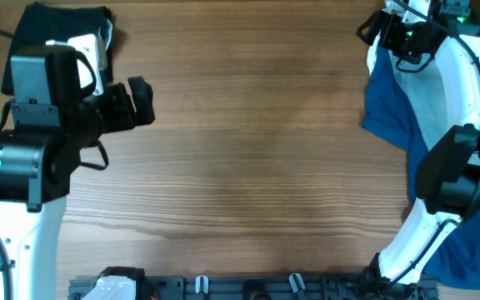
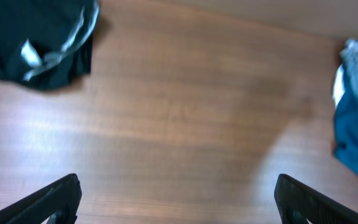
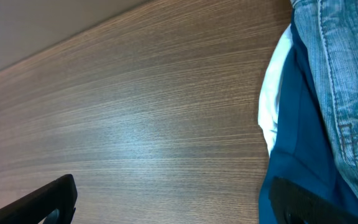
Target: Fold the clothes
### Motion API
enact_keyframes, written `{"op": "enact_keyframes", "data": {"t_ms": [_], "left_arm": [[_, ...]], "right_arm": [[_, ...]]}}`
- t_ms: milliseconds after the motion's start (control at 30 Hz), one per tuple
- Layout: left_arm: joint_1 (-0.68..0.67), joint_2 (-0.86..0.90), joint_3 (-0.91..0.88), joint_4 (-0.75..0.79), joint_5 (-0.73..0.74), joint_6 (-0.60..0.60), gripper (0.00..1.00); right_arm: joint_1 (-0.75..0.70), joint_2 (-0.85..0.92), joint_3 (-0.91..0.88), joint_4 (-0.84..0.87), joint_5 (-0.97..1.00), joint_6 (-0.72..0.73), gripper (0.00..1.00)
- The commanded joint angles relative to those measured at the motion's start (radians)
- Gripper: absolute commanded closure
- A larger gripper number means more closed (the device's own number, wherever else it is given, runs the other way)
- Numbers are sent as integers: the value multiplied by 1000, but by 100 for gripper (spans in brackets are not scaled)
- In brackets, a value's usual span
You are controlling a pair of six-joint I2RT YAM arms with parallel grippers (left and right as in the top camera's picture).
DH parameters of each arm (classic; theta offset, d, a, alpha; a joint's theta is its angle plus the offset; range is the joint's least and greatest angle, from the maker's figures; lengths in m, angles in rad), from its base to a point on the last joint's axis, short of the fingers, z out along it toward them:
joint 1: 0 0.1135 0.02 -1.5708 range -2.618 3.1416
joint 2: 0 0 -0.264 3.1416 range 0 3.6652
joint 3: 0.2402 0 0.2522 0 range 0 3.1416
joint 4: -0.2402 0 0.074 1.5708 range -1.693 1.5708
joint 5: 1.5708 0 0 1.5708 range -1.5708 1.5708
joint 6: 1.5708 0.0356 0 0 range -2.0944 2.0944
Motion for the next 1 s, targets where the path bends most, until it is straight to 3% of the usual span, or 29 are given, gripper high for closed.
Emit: {"op": "enact_keyframes", "data": {"t_ms": [0,167,200,233,333,500,733,967], "left_arm": [[-2,-69,-105,183,11,-8,0],[39,-523,-887,941,9,-19,0],[80,-658,-1089,1067,14,-65,0],[91,-720,-1172,1111,16,-66,0],[99,-935,-1365,1163,-3,-65,0],[98,-1093,-1501,1162,-22,-66,0],[98,-1213,-1619,1187,-21,-66,0],[97,-1240,-1623,1121,-22,-65,0]], "right_arm": [[3,11,-3,2,10,-10,0],[3,11,-3,2,10,-10,0],[3,11,-3,3,10,-10,0],[3,11,-3,3,10,-10,0],[3,11,-3,3,10,-10,0],[3,11,-3,3,10,-10,0],[3,11,-3,3,10,-10,0],[3,11,-3,3,10,-10,0]]}}
